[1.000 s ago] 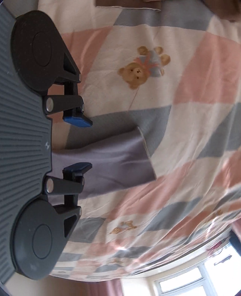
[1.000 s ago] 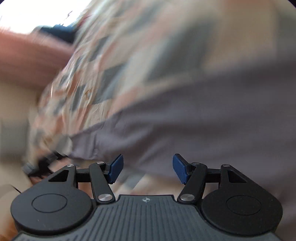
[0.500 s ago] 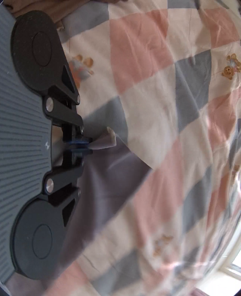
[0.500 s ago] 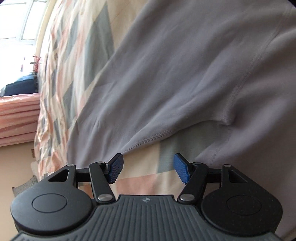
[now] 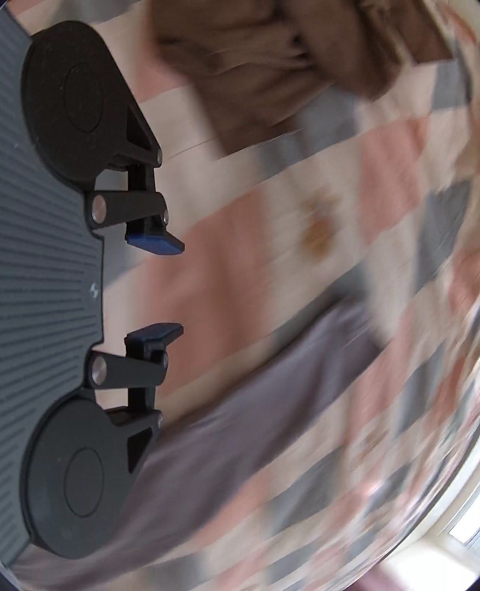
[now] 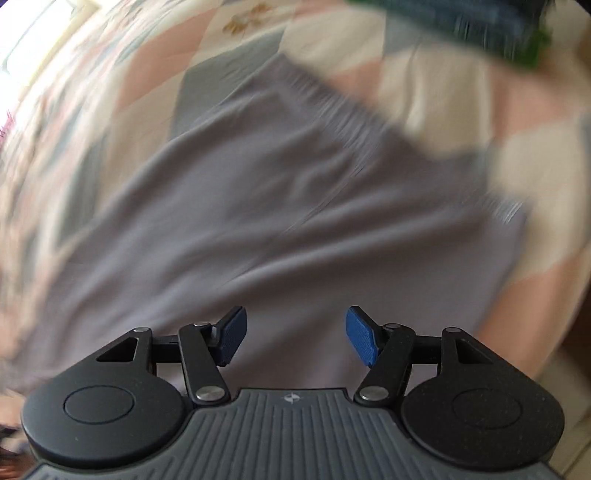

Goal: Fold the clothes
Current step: 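Pinch the pant leg with the left gripper while the right gripper grasps the waistband edge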

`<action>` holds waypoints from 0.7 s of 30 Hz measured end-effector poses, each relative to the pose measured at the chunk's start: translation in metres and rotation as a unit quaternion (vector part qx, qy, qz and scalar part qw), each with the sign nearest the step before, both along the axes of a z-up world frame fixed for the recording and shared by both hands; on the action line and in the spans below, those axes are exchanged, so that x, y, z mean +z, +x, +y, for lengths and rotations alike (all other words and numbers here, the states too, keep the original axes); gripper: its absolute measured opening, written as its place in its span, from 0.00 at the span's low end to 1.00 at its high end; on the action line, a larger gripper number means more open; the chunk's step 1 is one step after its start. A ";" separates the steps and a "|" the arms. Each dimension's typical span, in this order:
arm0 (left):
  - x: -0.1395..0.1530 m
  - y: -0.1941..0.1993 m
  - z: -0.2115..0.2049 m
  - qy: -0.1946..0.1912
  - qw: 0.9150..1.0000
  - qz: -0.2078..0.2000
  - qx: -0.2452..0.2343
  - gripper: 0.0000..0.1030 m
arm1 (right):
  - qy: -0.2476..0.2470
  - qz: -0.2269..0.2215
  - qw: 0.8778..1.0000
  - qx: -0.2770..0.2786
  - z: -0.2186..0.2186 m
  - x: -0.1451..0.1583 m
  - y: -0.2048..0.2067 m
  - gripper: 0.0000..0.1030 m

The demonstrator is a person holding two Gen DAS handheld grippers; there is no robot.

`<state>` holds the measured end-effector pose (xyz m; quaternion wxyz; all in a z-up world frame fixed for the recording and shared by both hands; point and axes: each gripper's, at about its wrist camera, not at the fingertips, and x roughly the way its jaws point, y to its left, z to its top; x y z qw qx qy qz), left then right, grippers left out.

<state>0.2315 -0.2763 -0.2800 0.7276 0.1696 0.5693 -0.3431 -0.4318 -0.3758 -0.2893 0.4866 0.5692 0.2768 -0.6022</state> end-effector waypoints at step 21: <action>0.042 -0.324 0.102 -0.047 0.988 0.120 0.083 0.35 | -0.026 -0.174 0.952 0.249 -0.139 -0.055 -0.139 0.36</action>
